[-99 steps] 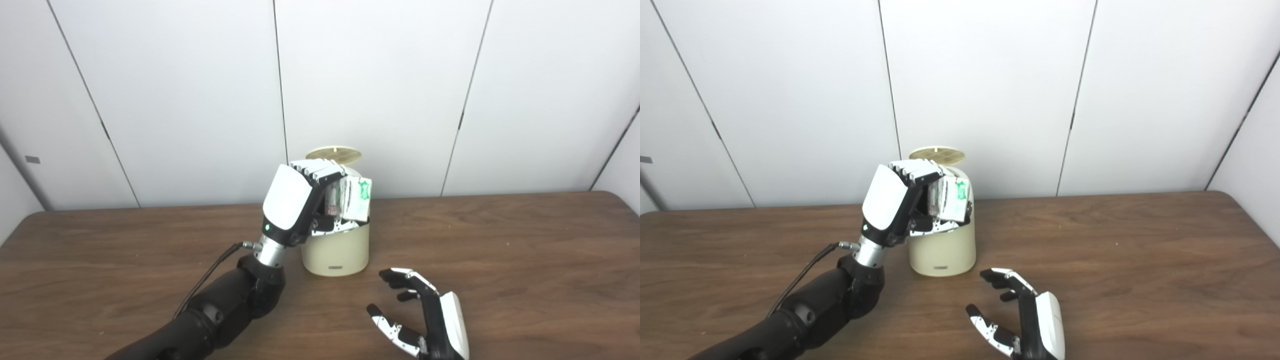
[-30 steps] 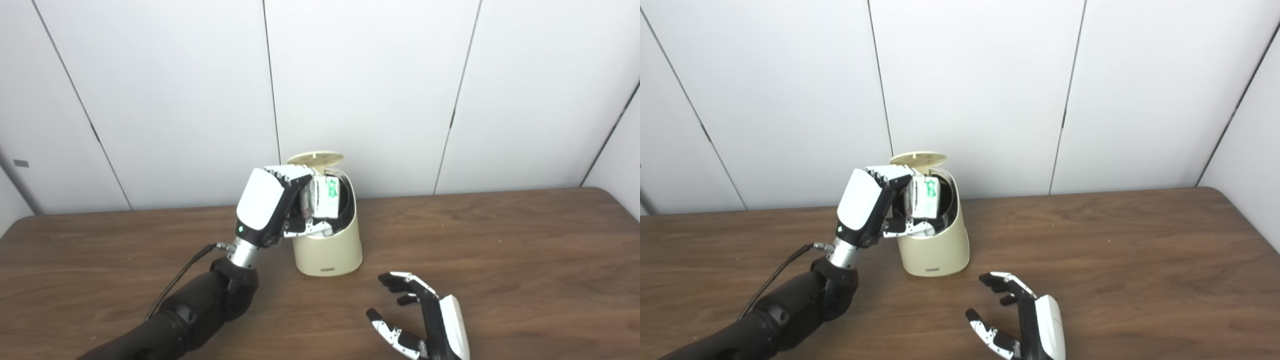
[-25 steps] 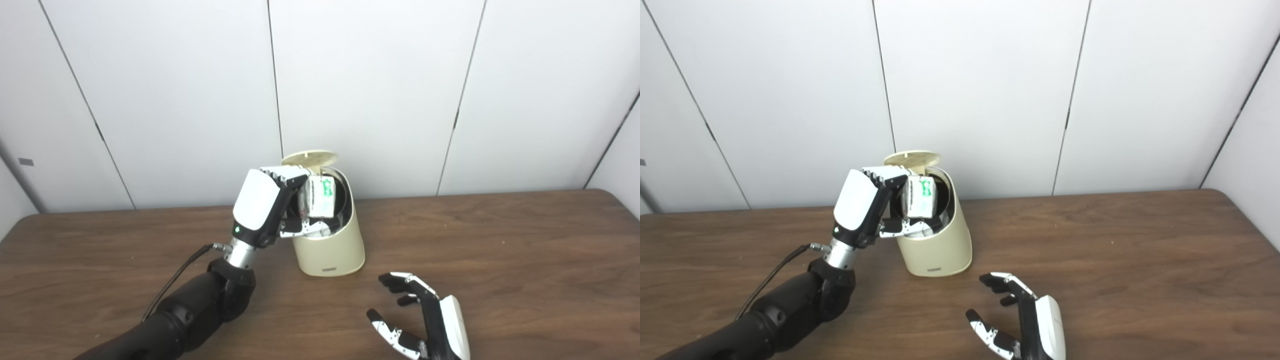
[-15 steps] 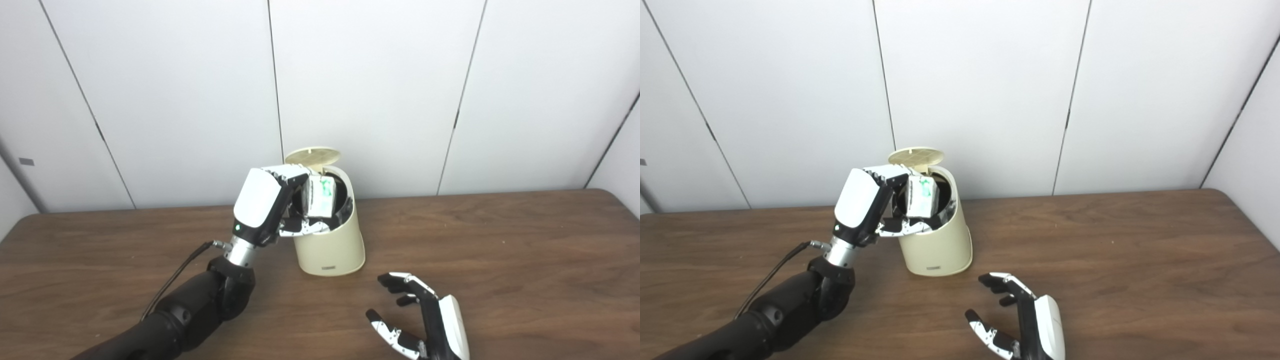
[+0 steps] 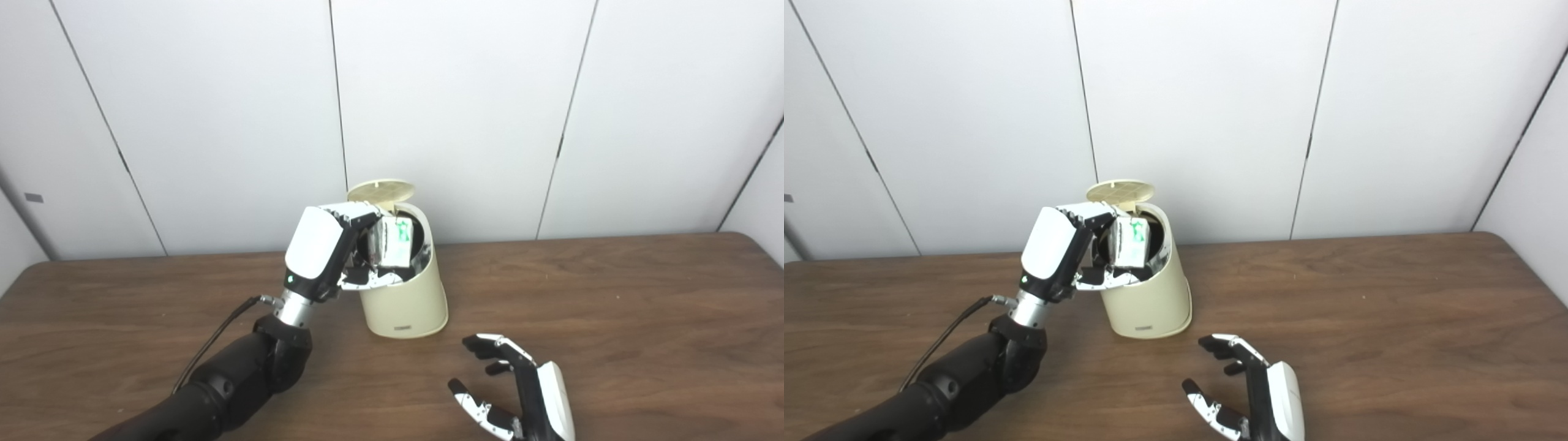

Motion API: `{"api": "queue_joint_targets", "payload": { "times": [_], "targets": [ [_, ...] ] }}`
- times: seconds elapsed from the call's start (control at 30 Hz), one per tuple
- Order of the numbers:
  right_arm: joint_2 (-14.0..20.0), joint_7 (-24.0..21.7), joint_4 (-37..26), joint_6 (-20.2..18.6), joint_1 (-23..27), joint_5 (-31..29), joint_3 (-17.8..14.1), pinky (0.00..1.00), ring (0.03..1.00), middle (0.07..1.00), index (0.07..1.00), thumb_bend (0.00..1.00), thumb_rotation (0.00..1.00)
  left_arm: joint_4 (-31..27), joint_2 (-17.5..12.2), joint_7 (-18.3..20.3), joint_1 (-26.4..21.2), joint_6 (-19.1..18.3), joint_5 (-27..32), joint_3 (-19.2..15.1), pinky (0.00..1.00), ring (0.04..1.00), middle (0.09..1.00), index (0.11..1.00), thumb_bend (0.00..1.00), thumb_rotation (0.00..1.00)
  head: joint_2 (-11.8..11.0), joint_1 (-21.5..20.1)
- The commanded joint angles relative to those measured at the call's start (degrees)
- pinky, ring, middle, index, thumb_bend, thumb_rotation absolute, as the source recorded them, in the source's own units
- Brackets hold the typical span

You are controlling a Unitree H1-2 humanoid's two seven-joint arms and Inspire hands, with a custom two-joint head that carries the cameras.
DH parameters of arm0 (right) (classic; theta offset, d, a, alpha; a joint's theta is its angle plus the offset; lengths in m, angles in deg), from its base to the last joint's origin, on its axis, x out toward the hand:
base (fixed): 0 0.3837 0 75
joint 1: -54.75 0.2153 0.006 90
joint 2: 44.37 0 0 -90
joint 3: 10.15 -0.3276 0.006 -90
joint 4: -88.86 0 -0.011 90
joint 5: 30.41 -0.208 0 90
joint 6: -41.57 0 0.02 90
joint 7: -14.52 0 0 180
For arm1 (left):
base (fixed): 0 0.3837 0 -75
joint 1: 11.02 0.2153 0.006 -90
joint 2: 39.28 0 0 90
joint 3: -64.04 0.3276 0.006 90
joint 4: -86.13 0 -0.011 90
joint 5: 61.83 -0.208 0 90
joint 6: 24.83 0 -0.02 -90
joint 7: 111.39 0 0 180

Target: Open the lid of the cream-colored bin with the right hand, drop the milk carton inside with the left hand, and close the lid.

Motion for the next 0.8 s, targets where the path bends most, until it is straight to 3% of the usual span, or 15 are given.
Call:
{"api": "queue_joint_targets", "payload": {
  "times": [0.0,0.5,0.77],
  "targets": [
    [-0.71,0.51,-1.05,1.33,0.75,0.07,0.3,0.55,0.661,0.662,0.631,0.32,0.11,0.07,-0.09,2.91,-0.28,-0.54,-0.11,0.55,0.39,0.482,0.552,0.57,1.0,0.36,-0.03,0.0],
    [-1.14,1.27,0.79,2.27,1.89,-0.25,0.48,0.54,0.651,0.664,0.629,0.32,0.11,-2.67,0.86,8.41,-1.56,-0.54,-0.52,-1.79,0.37,0.478,0.568,0.609,1.0,0.39,-0.45,0.27],
    [-1.21,1.67,2.0,2.79,2.62,-0.78,0.45,0.55,0.658,0.663,0.625,0.33,0.09,-3.44,1.09,9.54,-1.74,-0.54,-0.37,-2.49,0.36,0.483,0.577,0.613,1.0,0.36,-0.88,0.3]
  ]
}}
